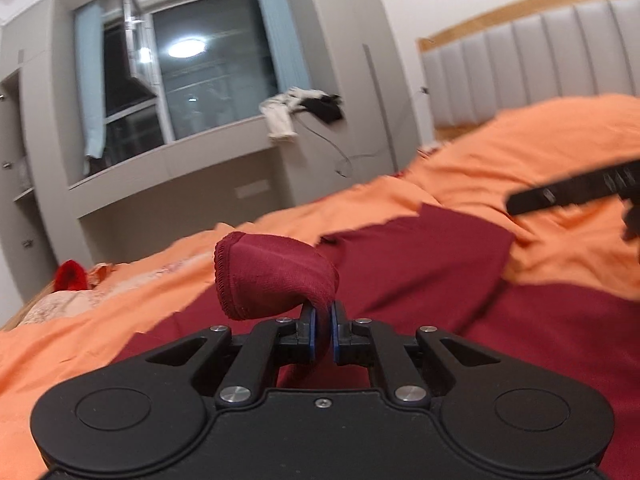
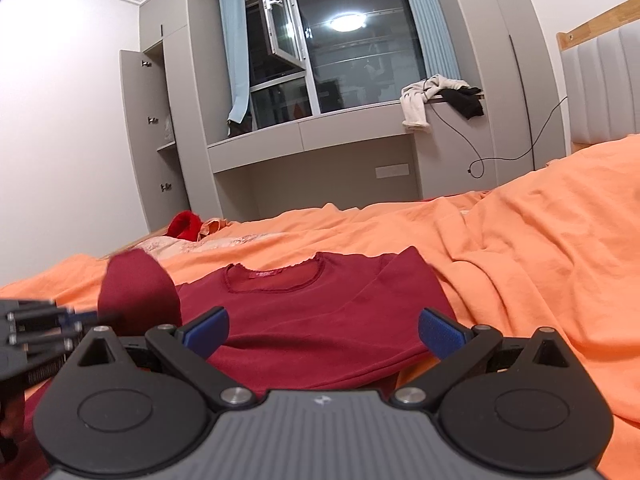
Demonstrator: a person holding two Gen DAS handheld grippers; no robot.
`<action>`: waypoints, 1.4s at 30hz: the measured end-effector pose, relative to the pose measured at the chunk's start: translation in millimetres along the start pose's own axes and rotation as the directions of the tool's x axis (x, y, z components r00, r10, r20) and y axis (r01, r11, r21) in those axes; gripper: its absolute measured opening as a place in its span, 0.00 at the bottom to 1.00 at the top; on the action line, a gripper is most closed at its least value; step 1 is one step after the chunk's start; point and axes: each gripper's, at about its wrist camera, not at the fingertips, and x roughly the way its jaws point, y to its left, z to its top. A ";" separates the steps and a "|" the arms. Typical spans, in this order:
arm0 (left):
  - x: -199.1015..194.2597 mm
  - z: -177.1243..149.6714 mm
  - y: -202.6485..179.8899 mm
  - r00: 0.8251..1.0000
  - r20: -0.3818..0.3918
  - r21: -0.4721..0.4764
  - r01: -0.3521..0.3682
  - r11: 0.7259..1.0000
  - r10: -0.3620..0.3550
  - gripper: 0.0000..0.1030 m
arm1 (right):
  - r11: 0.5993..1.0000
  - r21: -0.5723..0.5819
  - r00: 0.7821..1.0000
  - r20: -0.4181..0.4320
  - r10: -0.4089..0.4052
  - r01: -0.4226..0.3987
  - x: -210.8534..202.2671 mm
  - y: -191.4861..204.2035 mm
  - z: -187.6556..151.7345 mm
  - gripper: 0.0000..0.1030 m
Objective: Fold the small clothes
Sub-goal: 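Lift the cuff with the left gripper, lay it across the body, open, then withdraw the left gripper from the folded sleeve toward the shirt hem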
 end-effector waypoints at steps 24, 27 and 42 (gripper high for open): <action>-34.4 -14.3 3.7 0.986 -0.035 -0.047 0.159 0.986 -0.161 0.81 | 0.997 -0.018 0.989 -0.125 0.074 -0.077 32.7 29.1 -12.2 1.00; -33.1 -13.5 25.9 0.997 -0.045 -0.118 0.062 0.991 -0.068 0.89 | 0.995 -0.085 0.982 -0.185 0.031 -0.047 46.7 42.2 -22.5 1.00; 5.0 -64.0 180.6 0.948 -0.313 -0.616 -0.248 0.748 0.056 0.86 | 0.993 -0.110 0.943 -0.333 0.011 -0.051 67.0 46.4 -44.5 1.00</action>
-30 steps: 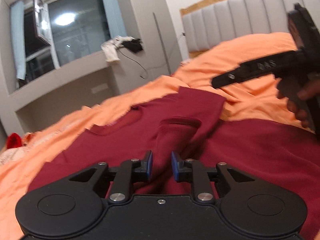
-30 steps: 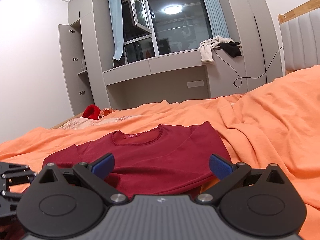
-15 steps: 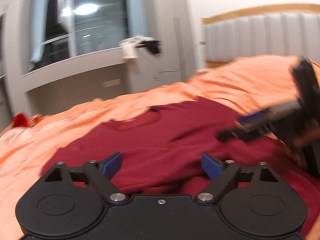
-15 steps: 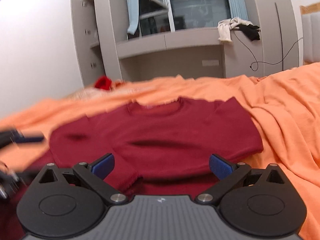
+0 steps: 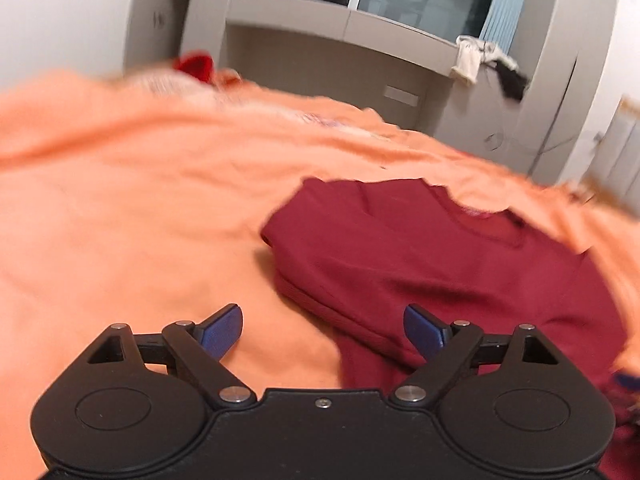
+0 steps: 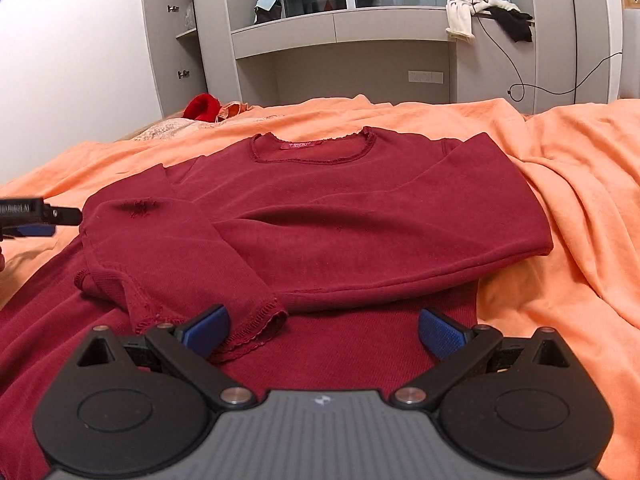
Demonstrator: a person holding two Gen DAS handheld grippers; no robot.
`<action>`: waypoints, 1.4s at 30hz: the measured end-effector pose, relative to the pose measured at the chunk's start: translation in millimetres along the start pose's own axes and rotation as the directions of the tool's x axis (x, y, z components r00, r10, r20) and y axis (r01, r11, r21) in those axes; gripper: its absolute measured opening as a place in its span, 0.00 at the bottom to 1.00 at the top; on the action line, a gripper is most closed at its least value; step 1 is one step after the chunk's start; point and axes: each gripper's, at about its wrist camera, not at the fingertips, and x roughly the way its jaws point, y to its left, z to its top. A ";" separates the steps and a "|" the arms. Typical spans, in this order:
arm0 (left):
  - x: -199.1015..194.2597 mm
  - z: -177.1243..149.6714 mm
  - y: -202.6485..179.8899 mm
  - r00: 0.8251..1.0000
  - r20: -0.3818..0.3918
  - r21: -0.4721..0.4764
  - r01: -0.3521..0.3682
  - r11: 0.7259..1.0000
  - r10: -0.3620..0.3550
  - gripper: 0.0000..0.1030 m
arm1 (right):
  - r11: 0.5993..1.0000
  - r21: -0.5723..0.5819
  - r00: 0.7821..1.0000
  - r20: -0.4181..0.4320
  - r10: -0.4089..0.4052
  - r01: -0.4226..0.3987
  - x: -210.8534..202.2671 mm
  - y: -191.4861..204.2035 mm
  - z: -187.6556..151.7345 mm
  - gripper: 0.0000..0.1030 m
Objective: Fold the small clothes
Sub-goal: 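Withdraw the left gripper from the folded sleeve toward the shirt hem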
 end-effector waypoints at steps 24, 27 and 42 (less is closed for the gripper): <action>48.5 18.2 40.6 0.990 0.144 -0.307 0.042 0.951 0.003 0.35 | 1.000 0.001 1.000 -0.007 0.000 0.000 2.7 -1.7 -3.1 1.00; 46.3 19.4 38.2 0.989 0.133 -0.297 -0.022 0.955 0.064 0.36 | 1.000 0.001 1.000 -0.007 0.000 0.000 2.4 -1.8 -3.0 1.00; -80.1 -9.9 -21.0 0.928 0.325 -0.048 -0.175 0.983 0.181 0.88 | 0.999 -0.014 0.981 0.190 0.036 -0.034 -55.8 -1.8 -8.8 1.00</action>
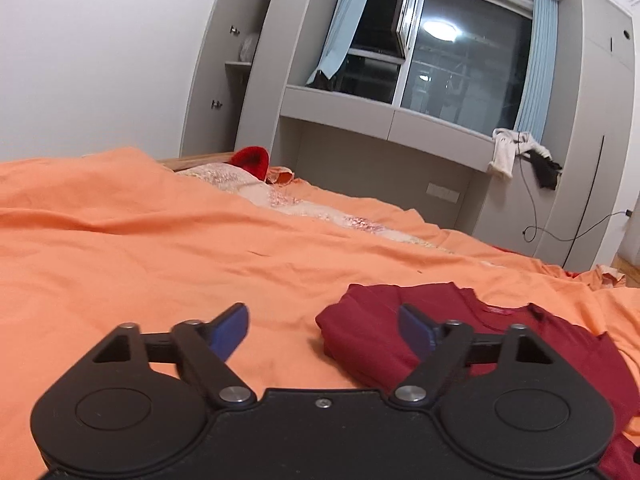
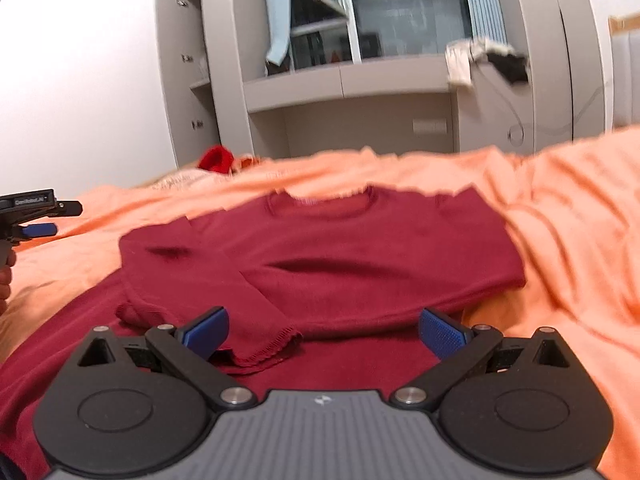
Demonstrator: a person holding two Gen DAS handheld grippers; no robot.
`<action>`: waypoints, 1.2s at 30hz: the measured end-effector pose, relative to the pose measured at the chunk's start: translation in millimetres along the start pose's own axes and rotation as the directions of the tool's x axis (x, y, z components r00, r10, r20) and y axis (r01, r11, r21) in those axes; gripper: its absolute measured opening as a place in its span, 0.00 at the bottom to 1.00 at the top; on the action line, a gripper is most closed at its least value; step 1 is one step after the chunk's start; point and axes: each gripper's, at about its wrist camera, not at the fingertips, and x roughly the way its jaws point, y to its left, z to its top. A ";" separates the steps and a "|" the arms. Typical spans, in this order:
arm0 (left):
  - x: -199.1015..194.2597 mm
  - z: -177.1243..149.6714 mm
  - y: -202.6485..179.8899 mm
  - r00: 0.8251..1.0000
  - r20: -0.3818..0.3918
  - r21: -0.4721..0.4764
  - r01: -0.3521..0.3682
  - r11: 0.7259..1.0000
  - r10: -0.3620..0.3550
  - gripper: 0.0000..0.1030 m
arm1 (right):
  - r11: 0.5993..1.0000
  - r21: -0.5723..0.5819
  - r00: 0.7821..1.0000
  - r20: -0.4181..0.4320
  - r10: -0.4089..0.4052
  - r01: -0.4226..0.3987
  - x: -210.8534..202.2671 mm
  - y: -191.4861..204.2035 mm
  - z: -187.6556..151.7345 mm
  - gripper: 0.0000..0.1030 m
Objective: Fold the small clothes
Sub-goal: 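Withdraw the left gripper from the folded sleeve toward the shirt hem, then grasp the shirt hem with the right gripper and lift it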
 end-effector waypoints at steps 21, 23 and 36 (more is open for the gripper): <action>-169.4 -107.8 -39.7 0.968 -0.168 0.338 0.236 0.911 -0.188 1.00 | 0.820 -0.572 0.995 -0.078 -0.065 0.008 -135.2 62.9 -59.7 1.00; -174.2 -119.3 -40.0 0.965 -0.179 0.361 0.244 0.900 -0.190 0.99 | 0.769 -0.639 0.992 -0.089 -0.094 0.015 -137.1 69.4 -70.8 1.00; -169.1 -139.4 -40.2 0.957 -0.239 0.383 0.250 0.889 -0.166 0.99 | 0.575 -0.814 0.976 -0.055 -0.212 0.080 -106.9 99.5 -121.5 0.94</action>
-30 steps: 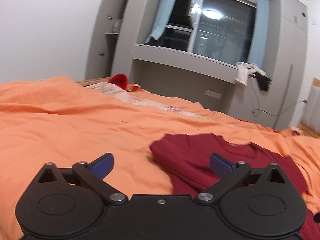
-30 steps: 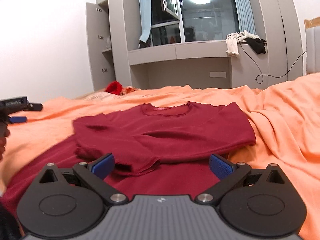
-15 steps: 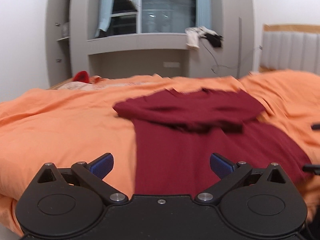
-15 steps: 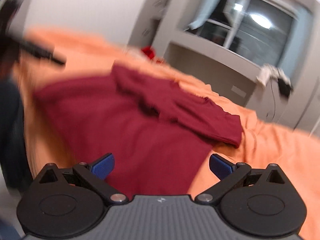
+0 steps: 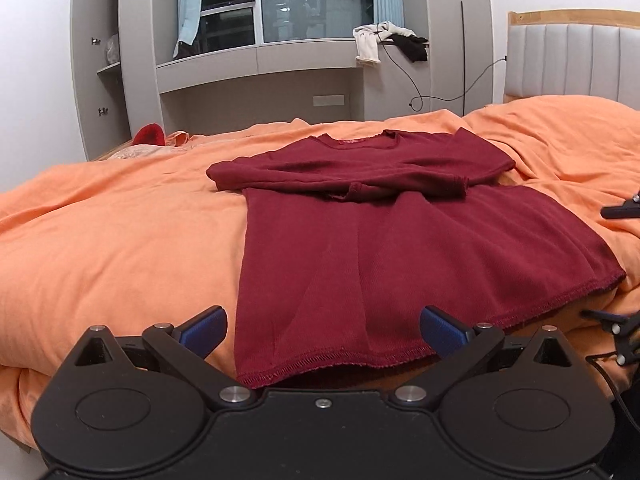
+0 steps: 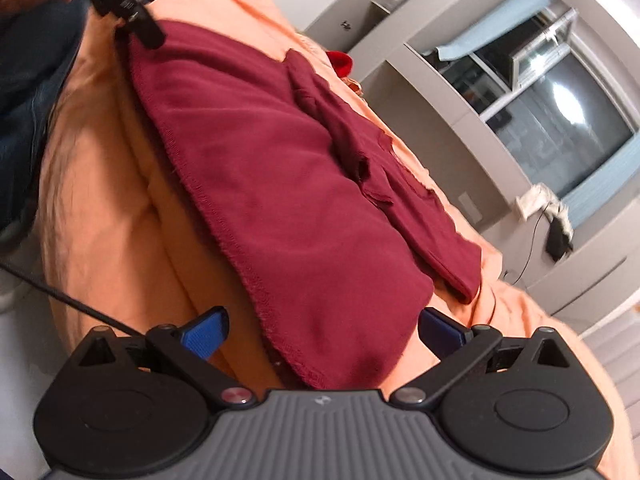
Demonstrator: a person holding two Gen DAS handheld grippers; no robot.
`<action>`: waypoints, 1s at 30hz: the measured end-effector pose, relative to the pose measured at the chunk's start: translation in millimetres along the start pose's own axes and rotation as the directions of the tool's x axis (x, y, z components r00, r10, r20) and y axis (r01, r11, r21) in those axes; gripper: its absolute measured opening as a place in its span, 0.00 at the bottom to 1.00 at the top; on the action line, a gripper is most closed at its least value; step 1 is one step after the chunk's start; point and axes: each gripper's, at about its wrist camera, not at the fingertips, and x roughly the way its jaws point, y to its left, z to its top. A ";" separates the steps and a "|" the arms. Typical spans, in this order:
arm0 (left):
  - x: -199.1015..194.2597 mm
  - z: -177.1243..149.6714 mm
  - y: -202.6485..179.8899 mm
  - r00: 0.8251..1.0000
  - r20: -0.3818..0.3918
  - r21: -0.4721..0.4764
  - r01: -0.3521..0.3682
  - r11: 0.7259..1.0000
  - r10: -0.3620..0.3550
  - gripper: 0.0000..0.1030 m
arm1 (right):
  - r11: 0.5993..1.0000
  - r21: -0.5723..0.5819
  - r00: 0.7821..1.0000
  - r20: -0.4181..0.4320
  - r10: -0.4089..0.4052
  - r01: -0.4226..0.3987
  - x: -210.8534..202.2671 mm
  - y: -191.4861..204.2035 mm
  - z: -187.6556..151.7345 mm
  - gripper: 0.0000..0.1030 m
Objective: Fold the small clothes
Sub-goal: 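Grasp the shirt hem with the right gripper and lift it, then close the left gripper on the hem while the right gripper holds it lifted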
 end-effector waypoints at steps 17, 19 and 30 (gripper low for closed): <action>32.0 -14.6 -58.9 0.984 -0.078 0.375 -0.118 0.920 0.158 0.94 | 0.956 0.293 0.977 0.207 -0.061 -0.002 -38.3 -65.6 14.8 0.07; 37.7 -14.3 -60.5 0.979 -0.091 0.384 -0.133 0.914 0.181 0.90 | 0.941 0.337 0.972 0.228 -0.056 -0.025 -42.1 -79.8 17.1 0.07; 22.5 -6.3 -45.4 0.963 0.013 0.325 -0.257 0.910 0.267 0.32 | 0.922 0.388 0.963 0.251 -0.093 -0.012 -53.9 -98.3 13.1 0.07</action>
